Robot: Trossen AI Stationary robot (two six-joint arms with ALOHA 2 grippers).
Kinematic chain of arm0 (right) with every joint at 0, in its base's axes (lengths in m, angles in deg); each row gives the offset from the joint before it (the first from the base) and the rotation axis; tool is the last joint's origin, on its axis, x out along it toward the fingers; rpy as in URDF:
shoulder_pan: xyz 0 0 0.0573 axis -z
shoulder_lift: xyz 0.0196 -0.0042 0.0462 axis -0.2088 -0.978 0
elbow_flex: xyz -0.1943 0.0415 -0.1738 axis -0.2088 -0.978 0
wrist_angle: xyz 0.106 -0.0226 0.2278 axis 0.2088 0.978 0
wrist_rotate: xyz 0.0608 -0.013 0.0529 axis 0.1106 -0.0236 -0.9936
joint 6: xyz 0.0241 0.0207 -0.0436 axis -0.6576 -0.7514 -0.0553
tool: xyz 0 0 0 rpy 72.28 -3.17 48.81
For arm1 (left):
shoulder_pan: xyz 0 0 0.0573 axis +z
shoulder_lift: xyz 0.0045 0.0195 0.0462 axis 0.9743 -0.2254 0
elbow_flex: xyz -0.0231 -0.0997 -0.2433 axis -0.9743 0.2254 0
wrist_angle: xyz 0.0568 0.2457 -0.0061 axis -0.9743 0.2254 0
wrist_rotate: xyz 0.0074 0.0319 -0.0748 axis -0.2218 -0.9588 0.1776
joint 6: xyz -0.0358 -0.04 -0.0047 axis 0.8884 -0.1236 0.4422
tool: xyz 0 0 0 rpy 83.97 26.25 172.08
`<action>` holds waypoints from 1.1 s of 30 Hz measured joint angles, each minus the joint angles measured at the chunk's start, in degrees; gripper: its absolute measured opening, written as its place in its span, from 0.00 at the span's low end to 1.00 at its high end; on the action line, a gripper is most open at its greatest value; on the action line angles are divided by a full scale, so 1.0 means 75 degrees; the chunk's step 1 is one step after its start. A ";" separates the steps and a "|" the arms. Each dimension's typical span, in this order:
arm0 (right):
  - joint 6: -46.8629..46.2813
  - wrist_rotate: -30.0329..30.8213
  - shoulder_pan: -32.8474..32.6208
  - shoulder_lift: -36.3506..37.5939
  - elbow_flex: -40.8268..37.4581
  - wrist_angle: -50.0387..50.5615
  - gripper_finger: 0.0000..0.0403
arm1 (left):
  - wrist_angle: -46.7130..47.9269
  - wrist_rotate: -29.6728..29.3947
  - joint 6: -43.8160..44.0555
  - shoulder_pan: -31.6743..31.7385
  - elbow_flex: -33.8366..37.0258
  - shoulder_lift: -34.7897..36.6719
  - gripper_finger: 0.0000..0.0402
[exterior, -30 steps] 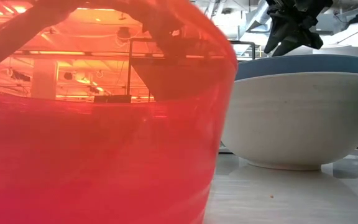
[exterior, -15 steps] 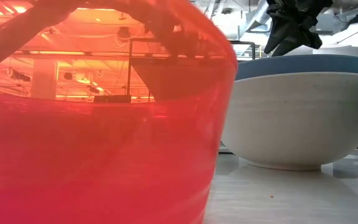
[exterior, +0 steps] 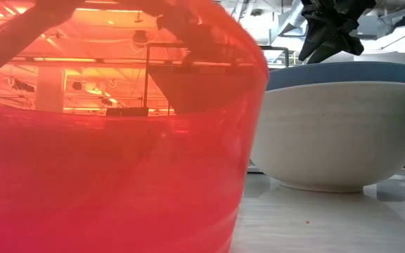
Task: Place and stack bowls onto a shelf
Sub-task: Stack the green bowl on top of the pink bowl on the shelf
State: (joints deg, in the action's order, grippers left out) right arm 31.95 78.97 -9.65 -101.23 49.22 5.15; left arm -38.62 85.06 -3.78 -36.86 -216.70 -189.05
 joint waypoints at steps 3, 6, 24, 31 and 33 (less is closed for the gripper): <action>0.0003 0.0001 0.0054 0.0000 0.0000 -0.0001 0.40 | 0.0398 -0.0076 -0.0265 -0.0002 0.0004 -0.0156 0.01; 0.0003 0.0003 0.0110 0.0000 0.0000 -0.0033 0.40 | 0.0481 -0.0201 -0.0494 -0.0054 0.0116 -0.0236 0.00; 0.0000 0.0000 0.0206 0.0000 0.0000 -0.0097 0.40 | 0.0619 -0.0705 -0.0308 -0.0005 0.0105 -0.0530 0.00; 0.0223 0.0008 0.0305 0.0000 -0.0003 -0.0141 0.40 | 0.0309 0.0161 -0.0043 -0.0097 -0.0065 0.0064 0.00; 0.0391 0.0006 0.0336 0.0000 -0.0003 -0.0275 0.40 | 0.0259 0.0272 -0.0126 -0.0171 -0.0064 0.0501 0.00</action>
State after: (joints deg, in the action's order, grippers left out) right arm 34.89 79.01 -7.13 -101.23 49.20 3.09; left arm -36.68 87.10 -4.72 -38.15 -217.19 -185.29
